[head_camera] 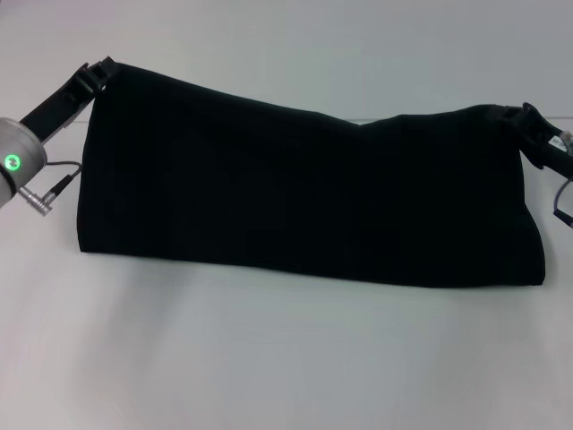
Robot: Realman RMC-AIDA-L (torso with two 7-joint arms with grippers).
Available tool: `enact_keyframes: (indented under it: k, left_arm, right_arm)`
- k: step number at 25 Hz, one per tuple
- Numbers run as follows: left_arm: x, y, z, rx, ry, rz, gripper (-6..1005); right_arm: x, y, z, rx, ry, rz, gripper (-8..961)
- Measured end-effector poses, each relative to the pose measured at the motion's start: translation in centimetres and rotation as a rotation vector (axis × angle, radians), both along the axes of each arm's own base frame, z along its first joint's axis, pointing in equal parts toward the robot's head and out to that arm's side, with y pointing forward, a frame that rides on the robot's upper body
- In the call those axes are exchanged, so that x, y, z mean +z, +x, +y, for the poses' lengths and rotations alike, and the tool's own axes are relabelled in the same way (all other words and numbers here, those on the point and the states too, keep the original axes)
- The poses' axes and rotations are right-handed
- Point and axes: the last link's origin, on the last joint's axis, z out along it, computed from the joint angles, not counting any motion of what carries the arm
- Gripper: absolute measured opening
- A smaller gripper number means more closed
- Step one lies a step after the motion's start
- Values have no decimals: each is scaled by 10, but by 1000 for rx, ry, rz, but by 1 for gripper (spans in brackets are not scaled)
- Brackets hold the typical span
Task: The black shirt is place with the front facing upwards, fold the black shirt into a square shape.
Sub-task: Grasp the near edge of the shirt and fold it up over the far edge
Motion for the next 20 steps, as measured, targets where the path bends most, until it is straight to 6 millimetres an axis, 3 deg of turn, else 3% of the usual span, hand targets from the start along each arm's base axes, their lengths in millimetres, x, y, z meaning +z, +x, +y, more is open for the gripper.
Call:
enact_keyframes:
  k: [8, 20]
  left_arm:
    - [-14, 3, 8, 50, 70, 103, 56]
    - [-36, 7, 11, 85, 114, 234, 72]
  right_arm:
    - [-8, 2, 14, -96, 74, -84, 42]
    - [-13, 9, 16, -156, 103, -156, 52]
